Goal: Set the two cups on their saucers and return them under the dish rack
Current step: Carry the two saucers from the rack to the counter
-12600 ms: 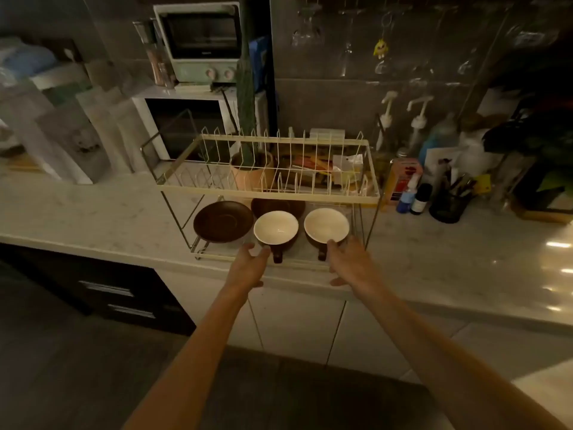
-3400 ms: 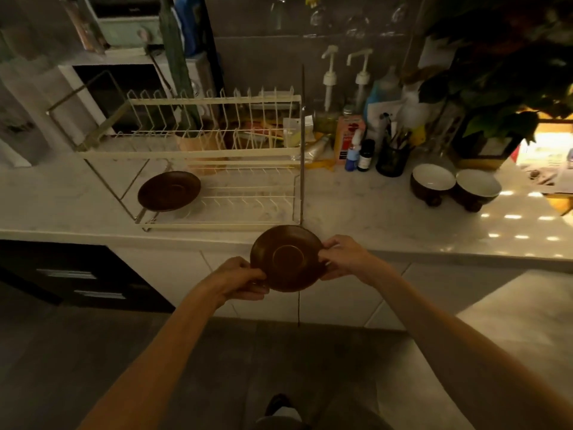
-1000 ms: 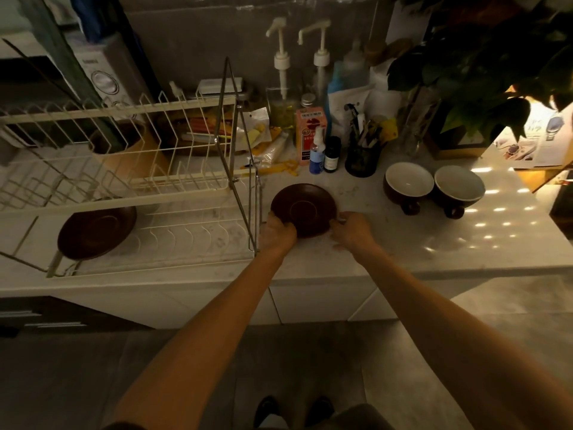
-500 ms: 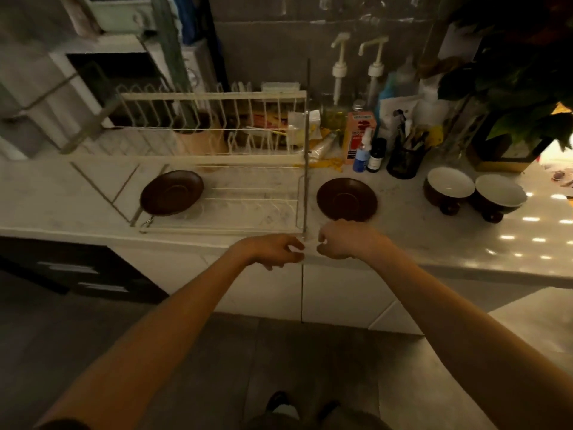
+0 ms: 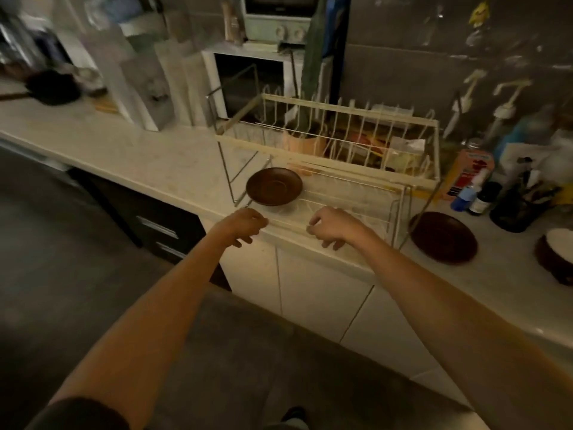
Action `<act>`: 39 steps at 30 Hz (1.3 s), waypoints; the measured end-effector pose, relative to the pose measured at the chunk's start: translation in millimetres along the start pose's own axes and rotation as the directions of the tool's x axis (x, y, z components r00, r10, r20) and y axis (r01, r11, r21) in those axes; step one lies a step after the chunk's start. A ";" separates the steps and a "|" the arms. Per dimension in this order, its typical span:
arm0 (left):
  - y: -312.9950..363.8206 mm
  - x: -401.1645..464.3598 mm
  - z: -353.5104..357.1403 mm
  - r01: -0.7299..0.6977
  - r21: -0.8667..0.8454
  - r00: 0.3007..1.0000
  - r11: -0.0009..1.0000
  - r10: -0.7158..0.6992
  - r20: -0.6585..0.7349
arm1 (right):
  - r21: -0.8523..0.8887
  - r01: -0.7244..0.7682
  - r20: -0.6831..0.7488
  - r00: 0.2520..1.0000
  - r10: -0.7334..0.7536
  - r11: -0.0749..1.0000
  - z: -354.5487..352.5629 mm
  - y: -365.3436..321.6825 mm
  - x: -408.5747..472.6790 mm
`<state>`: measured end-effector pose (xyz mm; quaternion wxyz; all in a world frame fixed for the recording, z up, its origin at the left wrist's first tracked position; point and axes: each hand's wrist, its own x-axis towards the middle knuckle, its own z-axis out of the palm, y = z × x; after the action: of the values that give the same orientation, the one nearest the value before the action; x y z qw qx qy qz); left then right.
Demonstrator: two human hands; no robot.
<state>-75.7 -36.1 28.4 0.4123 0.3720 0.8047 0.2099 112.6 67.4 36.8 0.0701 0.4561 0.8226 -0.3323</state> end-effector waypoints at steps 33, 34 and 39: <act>8.5 127.2 -13.5 0.020 -0.307 0.918 0.951 -0.139 -0.371 | 0.489 -0.154 -0.273 0.908 0.318 0.859 16.9 -24.4 167.4; 9.0 125.6 -14.0 0.028 -0.307 0.920 0.951 -0.145 -0.365 | 0.474 -0.149 -0.282 0.908 0.310 0.868 16.5 -24.1 165.7; 2.6 122.7 -11.5 0.006 -0.358 0.933 0.934 -0.133 -0.334 | 0.456 -0.108 -0.324 0.904 0.278 0.883 16.7 -15.1 155.6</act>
<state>-131.1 60.0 -25.6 0.3285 0.2197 0.8278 0.3983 8.2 161.2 -33.8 -0.1589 0.5969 0.6767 -0.4007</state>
